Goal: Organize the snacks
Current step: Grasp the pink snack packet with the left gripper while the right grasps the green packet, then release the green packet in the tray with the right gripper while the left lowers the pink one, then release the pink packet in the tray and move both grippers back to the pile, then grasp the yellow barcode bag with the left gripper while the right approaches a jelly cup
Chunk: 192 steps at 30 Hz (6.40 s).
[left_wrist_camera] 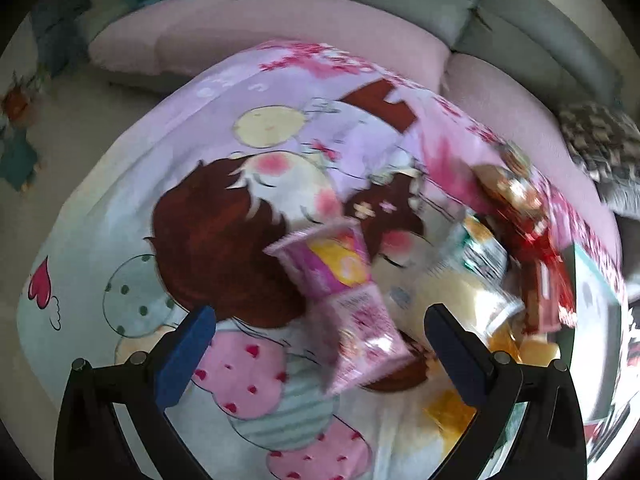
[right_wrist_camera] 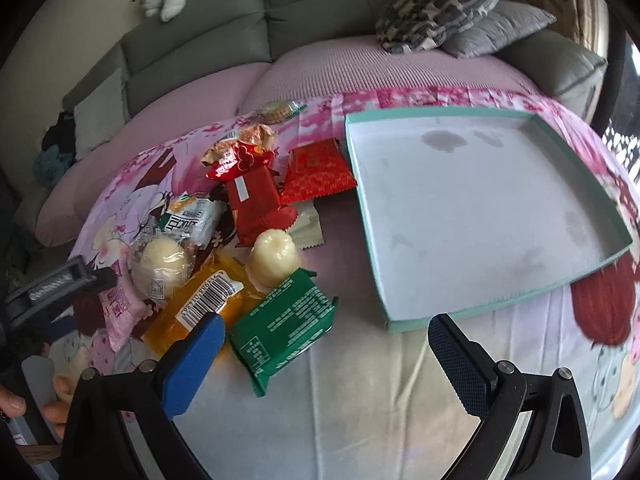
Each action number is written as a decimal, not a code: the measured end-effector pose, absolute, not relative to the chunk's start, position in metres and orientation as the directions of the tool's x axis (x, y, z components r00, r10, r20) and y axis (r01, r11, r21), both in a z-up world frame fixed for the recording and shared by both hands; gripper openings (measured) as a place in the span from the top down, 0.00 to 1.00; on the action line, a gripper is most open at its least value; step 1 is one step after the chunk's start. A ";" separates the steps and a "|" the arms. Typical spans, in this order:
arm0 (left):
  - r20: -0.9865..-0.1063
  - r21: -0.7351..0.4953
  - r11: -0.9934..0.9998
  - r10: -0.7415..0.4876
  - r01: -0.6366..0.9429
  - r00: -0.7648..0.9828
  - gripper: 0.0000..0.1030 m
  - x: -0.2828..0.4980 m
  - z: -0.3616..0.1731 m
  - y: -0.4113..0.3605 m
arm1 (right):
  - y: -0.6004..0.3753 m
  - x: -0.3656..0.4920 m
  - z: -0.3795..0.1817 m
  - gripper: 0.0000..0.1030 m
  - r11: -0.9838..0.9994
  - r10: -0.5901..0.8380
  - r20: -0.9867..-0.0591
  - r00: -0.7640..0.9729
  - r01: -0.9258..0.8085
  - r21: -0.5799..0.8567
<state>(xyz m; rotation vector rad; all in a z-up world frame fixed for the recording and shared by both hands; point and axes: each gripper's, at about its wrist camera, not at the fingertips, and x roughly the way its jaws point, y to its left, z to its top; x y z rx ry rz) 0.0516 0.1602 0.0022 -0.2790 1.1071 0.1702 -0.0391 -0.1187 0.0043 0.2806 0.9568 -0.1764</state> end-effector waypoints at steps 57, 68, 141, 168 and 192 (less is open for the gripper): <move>-0.863 -0.194 0.980 -0.147 -0.048 0.483 0.62 0.079 0.040 0.085 | -0.124 -0.026 0.040 0.59 0.935 -0.084 -0.790 0.607 0.322 0.148; -0.823 -0.254 0.939 -0.336 0.233 0.458 0.62 0.114 0.061 -0.049 | -0.216 0.017 0.052 0.59 0.892 -0.178 -0.762 0.623 0.429 0.142; -0.813 -0.091 0.994 -0.107 0.056 0.572 0.12 0.088 0.048 -0.061 | -0.315 -0.003 0.021 0.00 0.888 -0.119 -0.783 0.611 0.418 0.191; -0.871 -0.160 0.982 -0.091 -0.102 0.483 0.12 0.058 0.024 0.082 | -0.183 0.011 0.039 0.00 0.971 0.014 -0.763 0.646 0.172 0.164; -0.905 -0.315 0.949 -0.305 0.017 0.295 0.14 0.039 -0.019 0.044 | -0.146 -0.026 0.010 0.05 0.987 -0.037 -0.813 0.581 0.146 0.060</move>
